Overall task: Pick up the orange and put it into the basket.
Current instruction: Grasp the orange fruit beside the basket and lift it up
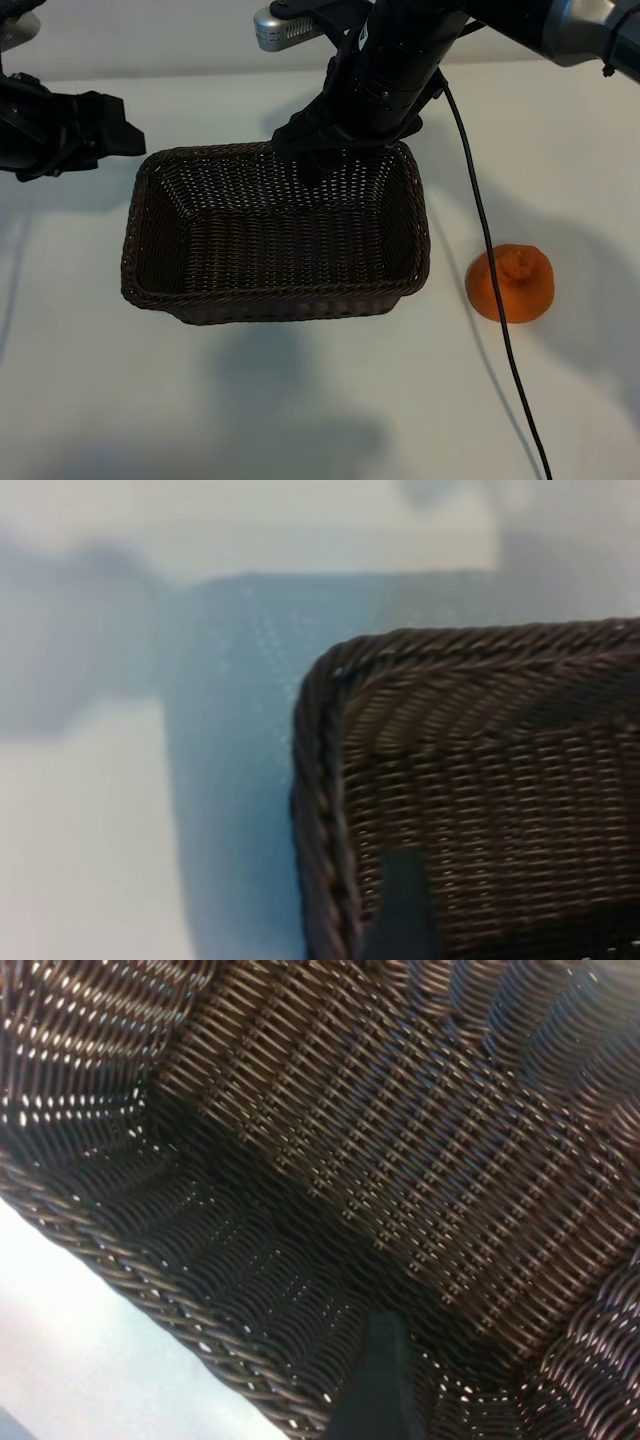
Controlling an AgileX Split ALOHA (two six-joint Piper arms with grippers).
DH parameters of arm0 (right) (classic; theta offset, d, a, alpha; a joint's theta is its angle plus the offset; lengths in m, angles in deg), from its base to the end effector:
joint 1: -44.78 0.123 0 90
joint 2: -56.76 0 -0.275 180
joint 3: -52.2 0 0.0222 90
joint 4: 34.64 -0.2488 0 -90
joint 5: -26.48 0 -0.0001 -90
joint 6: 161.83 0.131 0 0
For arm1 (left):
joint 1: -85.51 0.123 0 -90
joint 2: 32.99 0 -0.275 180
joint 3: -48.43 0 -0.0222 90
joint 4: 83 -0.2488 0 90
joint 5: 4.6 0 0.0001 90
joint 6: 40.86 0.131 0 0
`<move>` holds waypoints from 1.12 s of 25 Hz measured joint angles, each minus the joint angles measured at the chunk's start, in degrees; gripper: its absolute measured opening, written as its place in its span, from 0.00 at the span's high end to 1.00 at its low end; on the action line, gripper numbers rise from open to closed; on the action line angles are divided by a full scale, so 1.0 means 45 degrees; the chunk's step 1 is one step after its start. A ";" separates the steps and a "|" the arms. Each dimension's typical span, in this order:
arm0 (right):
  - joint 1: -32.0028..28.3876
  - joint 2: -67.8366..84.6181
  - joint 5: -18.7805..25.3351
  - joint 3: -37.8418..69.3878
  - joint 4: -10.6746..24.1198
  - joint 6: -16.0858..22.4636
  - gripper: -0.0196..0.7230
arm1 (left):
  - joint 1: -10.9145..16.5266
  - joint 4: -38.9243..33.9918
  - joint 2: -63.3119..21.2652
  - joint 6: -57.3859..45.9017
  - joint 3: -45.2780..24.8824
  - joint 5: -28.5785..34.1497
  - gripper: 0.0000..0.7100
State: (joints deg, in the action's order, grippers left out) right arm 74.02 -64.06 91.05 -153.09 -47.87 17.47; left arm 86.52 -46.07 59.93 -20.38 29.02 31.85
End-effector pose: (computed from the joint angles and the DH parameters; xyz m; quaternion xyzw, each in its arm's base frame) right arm 0.3668 0.2364 0.2372 -0.2230 0.9531 0.1499 0.1390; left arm 0.3271 -0.0411 0.2260 -0.0375 0.9333 -0.1978 0.2973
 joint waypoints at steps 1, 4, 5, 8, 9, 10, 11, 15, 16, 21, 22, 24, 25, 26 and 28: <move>0.0000 0.0000 0.0000 0.0000 0.0000 0.0000 0.18 | 0.0000 0.0233 0.0000 0.0125 0.0000 0.0024 0.16; 0.0000 0.0000 -0.0028 0.0000 0.0000 -0.0013 0.18 | 0.0000 0.0789 0.0000 0.0572 0.0000 0.0043 0.16; 0.0000 0.0000 -0.0074 0.0000 0.0000 -0.0013 0.18 | 0.0000 0.0894 0.0000 0.0657 0.0000 0.0043 0.16; 0.0000 0.0000 -0.0520 0.0000 -0.0042 -0.0013 0.18 | 0.0000 0.0986 0.0000 0.0854 0.0000 0.0043 0.16; 0.0000 0.0000 -0.0641 0.0000 -0.0111 -0.0013 0.18 | 0.0000 0.0986 0.0000 0.0882 0.0000 0.0043 0.16; 0.0000 0.0000 -0.0682 0.0000 -0.0212 -0.0013 0.18 | 0.0000 0.0986 0.0000 0.0897 0.0000 0.0043 0.16; 0.0000 0.0000 -0.0694 0.0000 -0.0287 -0.0013 0.18 | 0.0000 0.0986 0.0000 0.0927 0.0000 0.0043 0.16; 0.0000 0.0000 -0.0573 0.0000 -0.0305 -0.0226 0.18 | 0.0000 0.1070 0.0000 0.0964 0.0000 -0.0014 0.16; -0.0022 0.0000 -0.0531 0.0000 -0.0269 -0.0251 0.18 | 0.0000 0.1080 0.0000 0.0978 0.0000 -0.0014 0.16; -0.0378 0.0138 -0.0280 0.0000 -0.0102 -0.0321 0.20 | 0.0000 0.1080 0.0000 0.1002 0.0000 -0.0014 0.16; -0.0538 0.0227 -0.0213 0.0000 0.0038 -0.0321 0.20 | 0.0000 0.1080 0.0000 0.1003 0.0000 -0.0014 0.17; -0.0892 0.0413 0.0115 0.0000 0.0444 -0.0235 0.20 | 0.0000 0.1080 0.0000 0.1015 0.0000 -0.0014 0.17; -0.1125 0.0505 0.0299 0.0000 0.0714 -0.0150 0.20 | 0.0000 0.1080 0.0000 0.1015 0.0000 -0.0014 0.17; -0.1333 0.0606 0.0556 0.0000 0.0951 -0.0077 0.20 | 0.0000 0.1080 0.0000 0.1025 0.0000 -0.0014 0.17; -0.1794 0.0821 0.0979 0.0000 0.1341 -0.0016 0.20 | 0.0000 0.1080 0.0000 0.1025 0.0000 -0.0014 0.17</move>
State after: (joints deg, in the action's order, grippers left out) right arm 65.95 -60.37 95.45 -153.09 -41.83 17.39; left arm 86.52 -41.21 59.93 -15.77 29.02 31.79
